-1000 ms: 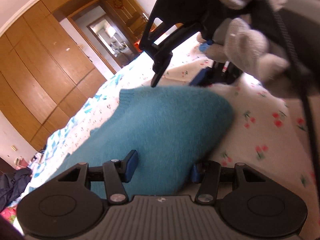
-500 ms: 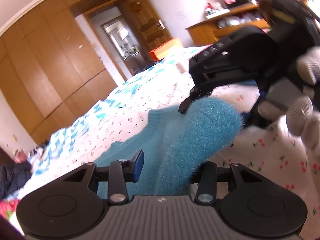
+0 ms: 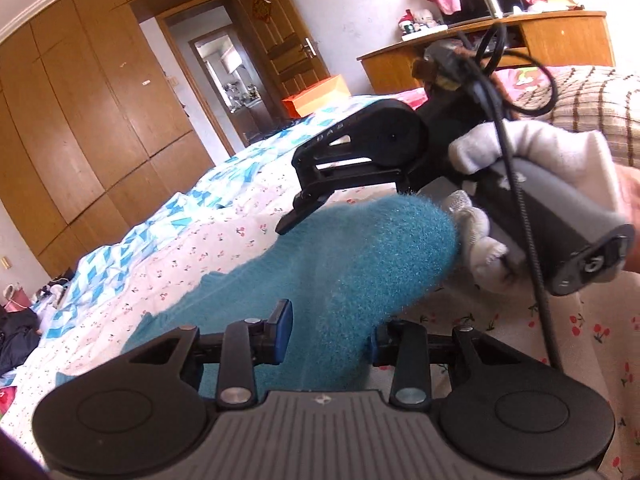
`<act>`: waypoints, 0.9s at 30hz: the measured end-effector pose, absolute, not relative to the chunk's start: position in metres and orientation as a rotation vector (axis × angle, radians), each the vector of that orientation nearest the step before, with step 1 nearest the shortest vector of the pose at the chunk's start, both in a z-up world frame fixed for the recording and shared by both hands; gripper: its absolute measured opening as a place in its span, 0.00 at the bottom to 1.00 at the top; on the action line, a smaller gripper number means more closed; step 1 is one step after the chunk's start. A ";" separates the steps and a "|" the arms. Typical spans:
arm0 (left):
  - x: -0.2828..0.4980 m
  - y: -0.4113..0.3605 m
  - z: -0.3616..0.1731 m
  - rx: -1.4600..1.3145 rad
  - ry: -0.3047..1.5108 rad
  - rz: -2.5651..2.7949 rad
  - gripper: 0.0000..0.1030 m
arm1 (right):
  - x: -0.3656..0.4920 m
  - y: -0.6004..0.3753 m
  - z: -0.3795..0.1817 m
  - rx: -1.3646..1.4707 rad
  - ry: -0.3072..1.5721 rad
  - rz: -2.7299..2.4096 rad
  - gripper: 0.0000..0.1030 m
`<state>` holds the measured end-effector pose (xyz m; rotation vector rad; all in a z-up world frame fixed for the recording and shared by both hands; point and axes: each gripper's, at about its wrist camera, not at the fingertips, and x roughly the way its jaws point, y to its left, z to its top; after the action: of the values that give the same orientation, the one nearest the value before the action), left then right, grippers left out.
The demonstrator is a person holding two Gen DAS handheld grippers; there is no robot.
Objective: Fold small clothes
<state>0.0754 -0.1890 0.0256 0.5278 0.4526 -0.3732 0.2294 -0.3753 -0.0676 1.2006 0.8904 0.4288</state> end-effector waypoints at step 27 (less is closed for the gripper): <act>0.051 -0.161 0.063 0.487 0.532 -0.443 0.43 | 0.231 -0.383 -0.080 1.190 0.952 0.497 0.65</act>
<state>0.0508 -0.1612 0.0631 0.4875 0.5320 -0.4429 0.2305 -0.3828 -0.0795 1.1896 0.9524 0.4968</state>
